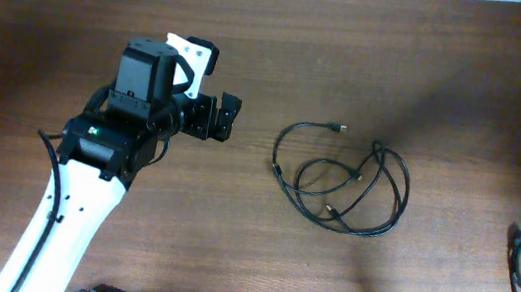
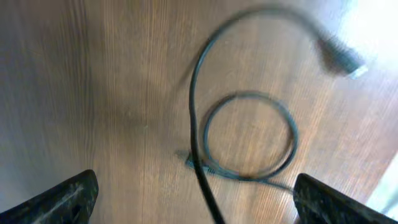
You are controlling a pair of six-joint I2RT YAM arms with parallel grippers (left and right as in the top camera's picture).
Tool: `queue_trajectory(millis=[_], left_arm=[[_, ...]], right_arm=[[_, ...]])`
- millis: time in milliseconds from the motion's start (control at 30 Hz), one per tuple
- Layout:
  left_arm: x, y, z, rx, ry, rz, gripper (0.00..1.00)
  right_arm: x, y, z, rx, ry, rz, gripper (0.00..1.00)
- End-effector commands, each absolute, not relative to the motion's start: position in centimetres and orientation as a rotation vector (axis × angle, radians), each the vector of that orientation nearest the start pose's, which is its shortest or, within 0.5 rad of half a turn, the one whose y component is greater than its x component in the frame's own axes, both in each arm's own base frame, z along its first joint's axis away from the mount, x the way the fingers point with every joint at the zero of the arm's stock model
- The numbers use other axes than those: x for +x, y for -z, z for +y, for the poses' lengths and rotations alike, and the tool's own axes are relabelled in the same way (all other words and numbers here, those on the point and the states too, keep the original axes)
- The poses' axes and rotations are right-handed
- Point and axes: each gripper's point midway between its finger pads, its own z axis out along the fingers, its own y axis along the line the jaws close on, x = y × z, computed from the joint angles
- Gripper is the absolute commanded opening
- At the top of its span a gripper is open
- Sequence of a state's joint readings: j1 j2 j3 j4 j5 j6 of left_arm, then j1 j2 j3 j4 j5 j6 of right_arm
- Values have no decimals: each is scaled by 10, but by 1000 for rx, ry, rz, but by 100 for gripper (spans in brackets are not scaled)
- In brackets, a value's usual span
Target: Untangle cables
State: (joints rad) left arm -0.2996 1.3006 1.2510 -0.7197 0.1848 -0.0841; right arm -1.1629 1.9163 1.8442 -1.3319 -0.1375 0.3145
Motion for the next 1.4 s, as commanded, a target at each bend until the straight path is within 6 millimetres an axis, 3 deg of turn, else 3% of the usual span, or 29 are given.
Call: queue_trajectory(millis=[0,167,233,300,433,600,767,1067,1167,1367], left_arm=[[346,-252,-140,349,416,2320,99],[346,-252,-140,349,416,2320,99],[346,-252,-140,349,416,2320,99],[346,-252,-140,349,416,2320,99],[346,-252,-140,349,416,2320,99],[346,-252,-140,349,416,2320,99],[346,-252,-140,349,416,2320,99],[346,-252,-140,349,416,2320,99],[346,-252,-140,349,416,2320,99],[346,-252,-140,349,416,2320,99]], right_arm=[[169,-230,-366,1857,166,2026,100],[167,-304,-362,1684,288,1851,100],[165,-324,-353,1633,310,1820,100],[167,-340,-341,1553,297,1825,100],[201,-350,-309,1244,111,1968,100],[224,-341,-278,1082,49,2113,100],[249,-324,-234,892,-33,2296,100],[286,-280,-124,454,-290,2667,100],[296,-263,-92,333,-356,2744,100],[302,-193,-28,161,-495,2914,100]])
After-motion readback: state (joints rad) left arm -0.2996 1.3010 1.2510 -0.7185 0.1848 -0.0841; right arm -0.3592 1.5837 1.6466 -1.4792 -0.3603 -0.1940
